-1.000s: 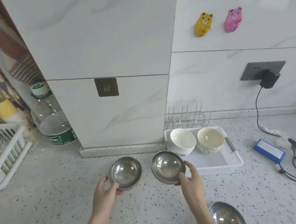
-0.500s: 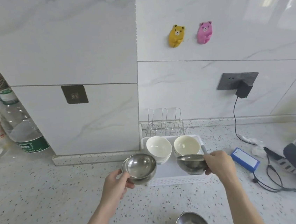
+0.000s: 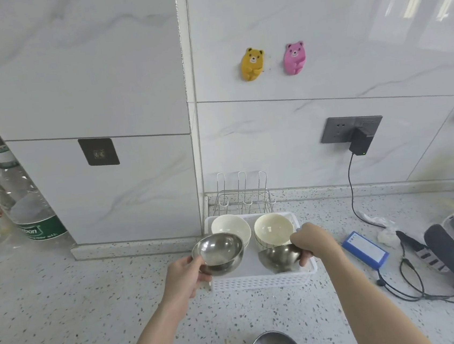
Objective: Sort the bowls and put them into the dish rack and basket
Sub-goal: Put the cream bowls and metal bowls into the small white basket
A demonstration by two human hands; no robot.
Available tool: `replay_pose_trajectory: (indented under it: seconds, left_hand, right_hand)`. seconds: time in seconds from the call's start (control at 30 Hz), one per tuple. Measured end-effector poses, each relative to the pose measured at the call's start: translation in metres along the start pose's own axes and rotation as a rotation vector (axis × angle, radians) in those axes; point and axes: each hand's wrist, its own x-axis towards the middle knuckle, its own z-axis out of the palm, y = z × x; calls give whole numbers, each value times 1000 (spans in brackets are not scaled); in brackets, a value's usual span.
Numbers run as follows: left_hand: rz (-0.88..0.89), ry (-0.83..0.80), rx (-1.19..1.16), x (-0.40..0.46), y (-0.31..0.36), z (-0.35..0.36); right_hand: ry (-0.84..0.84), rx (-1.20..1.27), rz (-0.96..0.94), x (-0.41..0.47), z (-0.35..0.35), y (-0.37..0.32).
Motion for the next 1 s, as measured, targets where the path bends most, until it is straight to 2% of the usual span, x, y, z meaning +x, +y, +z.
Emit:
replay_pose_trajectory:
  seconds: [0.33, 0.53, 0.63, 0.77, 0.87, 0.93, 1.0]
  left_hand:
    - [-52, -28, 47, -4, 0, 7]
    - [-171, -136, 154, 2, 9, -1]
    - [-200, -169, 193, 8, 15, -3]
    - [-235, -218, 247, 17, 21, -4]
    - [-254, -240, 288, 26, 25, 0]
    - [-234, -237, 323, 32, 27, 4]
    - [-211, -225, 346, 38, 27, 8]
  right_hand:
    - [-159, -21, 126, 23, 17, -8]
    - [29, 159, 56, 33, 40, 7]
    - [43, 248, 45, 28, 46, 14]
    - [45, 255, 34, 21, 50, 24]
    - [143, 128, 9, 11, 44, 24]
    - [253, 59, -92, 9, 45, 25]
    - [241, 206, -241, -2, 51, 22]
